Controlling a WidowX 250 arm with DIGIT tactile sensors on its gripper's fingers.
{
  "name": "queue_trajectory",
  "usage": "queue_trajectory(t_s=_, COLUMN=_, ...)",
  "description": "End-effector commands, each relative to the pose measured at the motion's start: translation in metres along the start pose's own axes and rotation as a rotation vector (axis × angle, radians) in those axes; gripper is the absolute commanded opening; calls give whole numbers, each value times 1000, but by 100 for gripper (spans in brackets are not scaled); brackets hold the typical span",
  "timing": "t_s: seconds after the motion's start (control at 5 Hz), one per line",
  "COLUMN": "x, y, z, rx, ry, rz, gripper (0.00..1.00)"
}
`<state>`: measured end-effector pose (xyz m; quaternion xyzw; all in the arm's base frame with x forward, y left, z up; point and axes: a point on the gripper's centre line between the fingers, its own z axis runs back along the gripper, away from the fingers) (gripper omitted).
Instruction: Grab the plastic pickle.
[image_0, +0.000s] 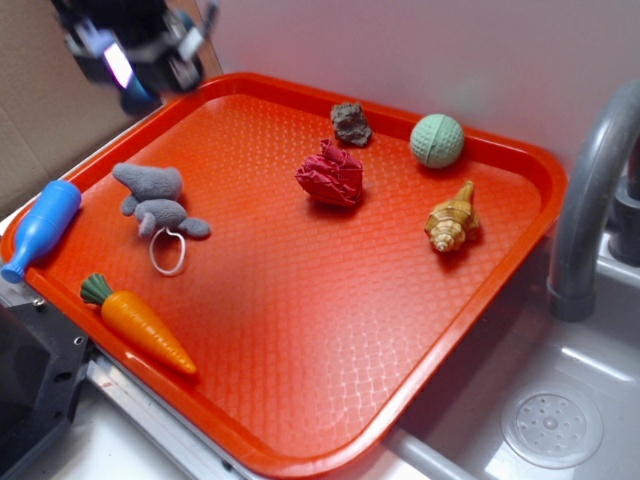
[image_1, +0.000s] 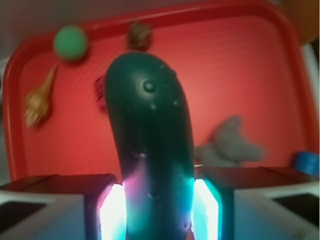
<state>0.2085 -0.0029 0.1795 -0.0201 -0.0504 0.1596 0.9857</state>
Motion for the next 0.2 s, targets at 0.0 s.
queue_trajectory(t_s=0.0, x=2, y=26, z=22, rx=-48, ry=17, rz=6, gripper=0)
